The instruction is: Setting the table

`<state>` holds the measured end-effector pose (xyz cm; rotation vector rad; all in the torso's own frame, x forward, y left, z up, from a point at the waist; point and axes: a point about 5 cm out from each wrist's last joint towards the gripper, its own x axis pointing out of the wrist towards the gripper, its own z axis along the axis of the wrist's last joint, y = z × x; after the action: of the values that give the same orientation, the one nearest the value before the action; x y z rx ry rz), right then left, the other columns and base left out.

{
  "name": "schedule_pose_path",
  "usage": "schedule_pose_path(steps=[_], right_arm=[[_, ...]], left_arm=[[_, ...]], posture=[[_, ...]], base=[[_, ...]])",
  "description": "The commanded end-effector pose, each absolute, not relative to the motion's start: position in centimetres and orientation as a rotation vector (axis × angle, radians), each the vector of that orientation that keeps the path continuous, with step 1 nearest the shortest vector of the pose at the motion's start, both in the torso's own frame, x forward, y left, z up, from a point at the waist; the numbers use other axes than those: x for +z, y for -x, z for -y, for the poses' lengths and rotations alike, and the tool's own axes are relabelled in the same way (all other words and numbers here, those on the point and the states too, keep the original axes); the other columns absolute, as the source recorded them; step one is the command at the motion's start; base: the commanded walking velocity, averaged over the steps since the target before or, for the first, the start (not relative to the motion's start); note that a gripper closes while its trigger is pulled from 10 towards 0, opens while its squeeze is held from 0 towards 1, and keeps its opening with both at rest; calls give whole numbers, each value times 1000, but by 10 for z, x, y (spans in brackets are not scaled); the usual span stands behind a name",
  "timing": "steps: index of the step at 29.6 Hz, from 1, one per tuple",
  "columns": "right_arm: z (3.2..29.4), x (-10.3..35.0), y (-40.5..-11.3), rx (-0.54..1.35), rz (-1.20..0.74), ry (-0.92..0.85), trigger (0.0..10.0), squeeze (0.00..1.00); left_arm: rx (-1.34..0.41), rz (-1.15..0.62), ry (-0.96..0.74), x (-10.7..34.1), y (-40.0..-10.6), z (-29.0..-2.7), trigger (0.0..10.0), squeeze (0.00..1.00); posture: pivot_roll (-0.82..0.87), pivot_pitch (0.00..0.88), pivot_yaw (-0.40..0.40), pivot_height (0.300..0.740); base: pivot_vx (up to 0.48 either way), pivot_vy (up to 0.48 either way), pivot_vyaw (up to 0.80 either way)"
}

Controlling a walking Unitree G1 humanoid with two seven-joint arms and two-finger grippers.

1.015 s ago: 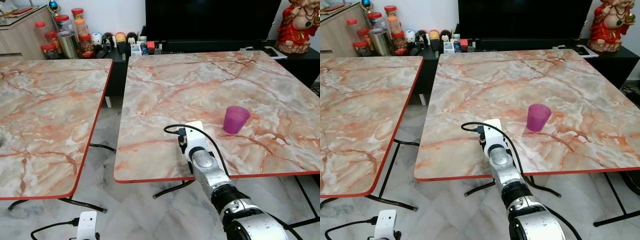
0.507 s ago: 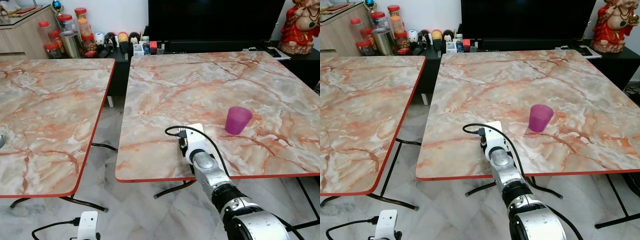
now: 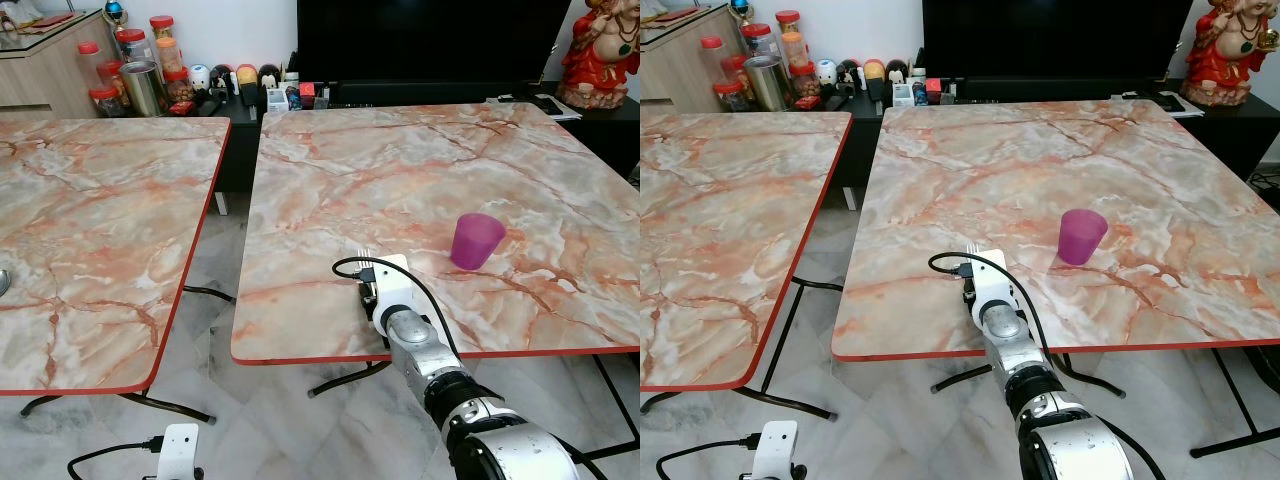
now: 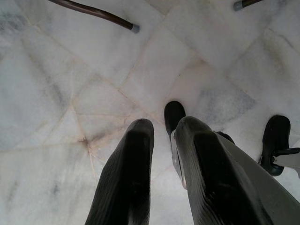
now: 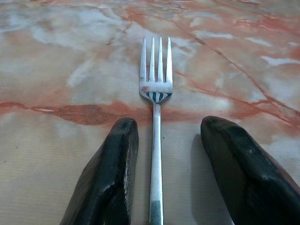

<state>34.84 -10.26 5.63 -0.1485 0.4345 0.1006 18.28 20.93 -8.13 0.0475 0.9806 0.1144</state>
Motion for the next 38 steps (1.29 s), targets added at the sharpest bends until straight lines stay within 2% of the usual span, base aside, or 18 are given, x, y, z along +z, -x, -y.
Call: schedule_pose_path(steps=[1, 6, 7, 8, 9, 38], right_arm=[[105, 46, -343, 91, -497, 151, 10000, 0], [106, 44, -342, 91, -509, 152, 10000, 0], [105, 44, -341, 94, -512, 151, 8980, 0], [105, 43, -341, 96, -515, 150, 8980, 0], [105, 43, -340, 97, -514, 151, 0, 0], [107, 46, -343, 88, -504, 162, 0, 0]], left_arm=[[109, -996, -42, -82, -182, -209, 10000, 0], [109, -1004, -39, -83, -180, -208, 10000, 0], [110, -1006, -36, -83, -180, -208, 10000, 0], [112, -1008, -34, -84, -179, -208, 10000, 0], [112, -1009, -33, -84, -178, -208, 10000, 0], [129, -1018, 3, -86, -176, -205, 10000, 0]], posture=[[-42, 0, 11, 740], [-40, 0, 7, 740], [-36, 0, 6, 740], [-36, 0, 6, 740], [-36, 0, 6, 740], [-43, 7, 5, 740]], base=[[0, 0, 0], [0, 0, 0], [0, 0, 0], [0, 0, 0], [0, 0, 0], [0, 0, 0]])
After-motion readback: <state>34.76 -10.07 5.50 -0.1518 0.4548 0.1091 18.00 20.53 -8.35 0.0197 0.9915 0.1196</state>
